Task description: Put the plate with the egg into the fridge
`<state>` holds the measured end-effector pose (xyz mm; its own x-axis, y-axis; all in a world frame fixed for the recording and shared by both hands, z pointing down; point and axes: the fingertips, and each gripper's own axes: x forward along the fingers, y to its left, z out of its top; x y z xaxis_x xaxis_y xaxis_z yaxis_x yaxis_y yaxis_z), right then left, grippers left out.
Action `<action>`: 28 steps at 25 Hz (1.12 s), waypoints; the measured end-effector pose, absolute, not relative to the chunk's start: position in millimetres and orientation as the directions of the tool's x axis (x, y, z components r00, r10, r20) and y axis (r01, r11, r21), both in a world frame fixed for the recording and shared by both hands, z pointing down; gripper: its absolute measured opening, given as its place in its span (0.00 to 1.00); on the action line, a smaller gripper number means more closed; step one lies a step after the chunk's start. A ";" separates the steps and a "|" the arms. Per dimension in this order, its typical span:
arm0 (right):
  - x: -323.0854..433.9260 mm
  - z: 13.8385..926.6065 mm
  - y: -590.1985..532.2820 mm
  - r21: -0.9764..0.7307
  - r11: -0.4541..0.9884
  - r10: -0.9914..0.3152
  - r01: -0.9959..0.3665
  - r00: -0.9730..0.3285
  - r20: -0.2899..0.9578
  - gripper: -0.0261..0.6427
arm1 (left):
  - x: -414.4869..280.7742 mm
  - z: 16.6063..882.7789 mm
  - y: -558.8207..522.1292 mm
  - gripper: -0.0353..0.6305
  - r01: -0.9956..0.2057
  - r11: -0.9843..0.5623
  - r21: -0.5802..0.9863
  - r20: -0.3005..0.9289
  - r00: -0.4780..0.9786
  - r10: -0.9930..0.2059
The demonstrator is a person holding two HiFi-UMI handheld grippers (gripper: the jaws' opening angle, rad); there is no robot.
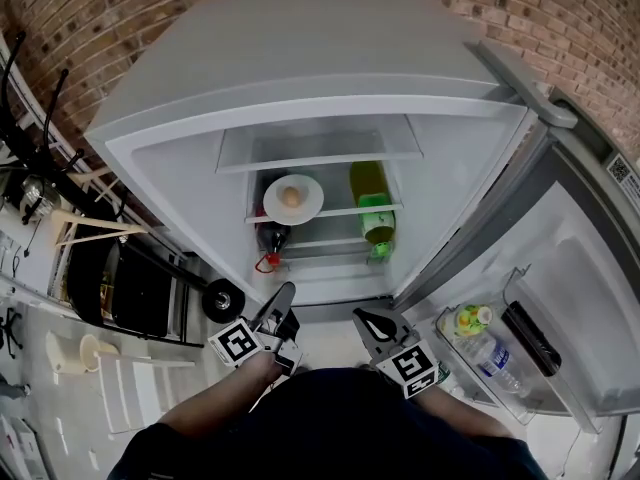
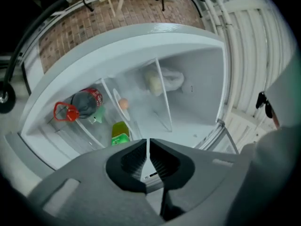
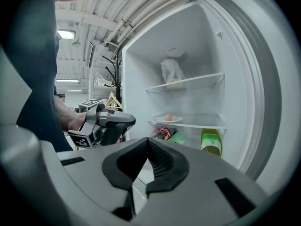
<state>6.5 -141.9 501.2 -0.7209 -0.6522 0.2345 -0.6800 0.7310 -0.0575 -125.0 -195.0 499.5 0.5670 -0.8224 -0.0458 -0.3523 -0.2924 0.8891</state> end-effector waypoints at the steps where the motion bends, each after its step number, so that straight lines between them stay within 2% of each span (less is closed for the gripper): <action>1: 4.7 501.0 -142.0 -0.056 0.734 -0.649 -0.676 -0.724 0.235 0.06 | -125.8 496.4 -191.4 0.08 -0.397 -0.334 0.855 -0.048 0.580 -0.813; 7: -6.7 500.9 -140.1 -0.055 0.756 -0.625 -0.653 -0.743 0.239 0.06 | -110.8 474.4 -170.7 0.06 -0.458 -0.456 0.763 -0.071 0.642 -0.764; 13: -14.5 501.6 -137.4 -0.060 0.769 -0.607 -0.636 -0.757 0.242 0.05 | -90.6 444.5 -152.2 0.06 -0.568 -0.641 0.516 -0.068 0.719 -0.692; 28: -19.9 498.3 -128.1 -0.074 0.793 -0.574 -0.605 -0.782 0.243 0.05 | -36.7 437.5 -106.9 0.06 -0.520 -0.804 0.287 0.013 0.842 -0.540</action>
